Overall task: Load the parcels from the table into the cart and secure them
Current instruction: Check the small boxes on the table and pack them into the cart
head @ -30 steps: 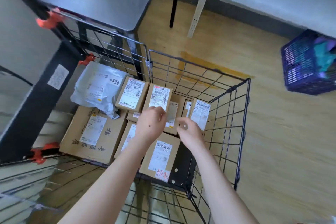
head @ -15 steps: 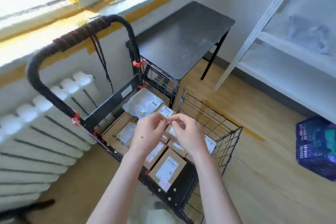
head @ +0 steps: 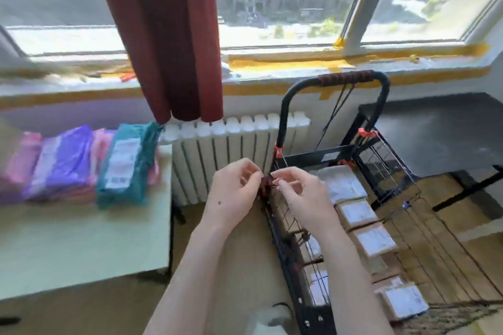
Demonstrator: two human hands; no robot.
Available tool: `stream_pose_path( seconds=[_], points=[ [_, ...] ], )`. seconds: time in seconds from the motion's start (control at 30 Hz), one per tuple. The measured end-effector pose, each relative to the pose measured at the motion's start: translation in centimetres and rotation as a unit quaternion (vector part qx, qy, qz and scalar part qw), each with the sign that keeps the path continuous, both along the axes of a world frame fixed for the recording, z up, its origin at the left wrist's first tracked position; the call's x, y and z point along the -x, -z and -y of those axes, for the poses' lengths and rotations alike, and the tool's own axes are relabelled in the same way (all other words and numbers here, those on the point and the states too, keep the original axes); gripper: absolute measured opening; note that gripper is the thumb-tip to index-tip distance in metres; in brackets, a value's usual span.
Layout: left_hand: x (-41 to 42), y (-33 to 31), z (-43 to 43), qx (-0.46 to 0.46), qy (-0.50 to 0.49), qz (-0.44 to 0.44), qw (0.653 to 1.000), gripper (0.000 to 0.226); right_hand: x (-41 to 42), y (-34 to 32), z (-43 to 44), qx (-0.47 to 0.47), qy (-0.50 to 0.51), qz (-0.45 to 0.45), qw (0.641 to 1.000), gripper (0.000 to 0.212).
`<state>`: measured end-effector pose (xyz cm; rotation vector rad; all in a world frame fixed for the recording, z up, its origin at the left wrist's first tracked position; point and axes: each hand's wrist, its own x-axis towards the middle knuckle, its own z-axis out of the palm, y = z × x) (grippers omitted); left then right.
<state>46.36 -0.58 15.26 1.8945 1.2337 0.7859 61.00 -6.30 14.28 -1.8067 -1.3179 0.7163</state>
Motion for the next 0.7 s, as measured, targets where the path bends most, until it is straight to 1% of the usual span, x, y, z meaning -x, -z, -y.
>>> stream_pose_path(
  seconds=[0.1,0.33,0.53,0.7],
  points=[
    [7.4,-0.6,1.9,-0.014,-0.068,-0.009,0.998,0.011,6.2,-0.6,0.2,-0.019,-0.061,-0.001,0.998,0.018],
    [21.1,-2.2,7.2,-0.012,-0.214,0.016,0.977,0.011,19.0,-2.2,1.3,-0.025,-0.189,-0.017,0.982,0.016],
    [28.7,-2.9,9.7,-0.017,-0.317,0.034,0.948,0.015,27.3,-2.9,0.4,-0.02,-0.289,-0.023,0.957,0.017],
    [33.4,-2.9,9.1,-0.019,-0.383,0.046,0.922,0.013,32.6,-3.1,-2.3,-0.03,-0.351,-0.019,0.936,0.02]
  ],
)
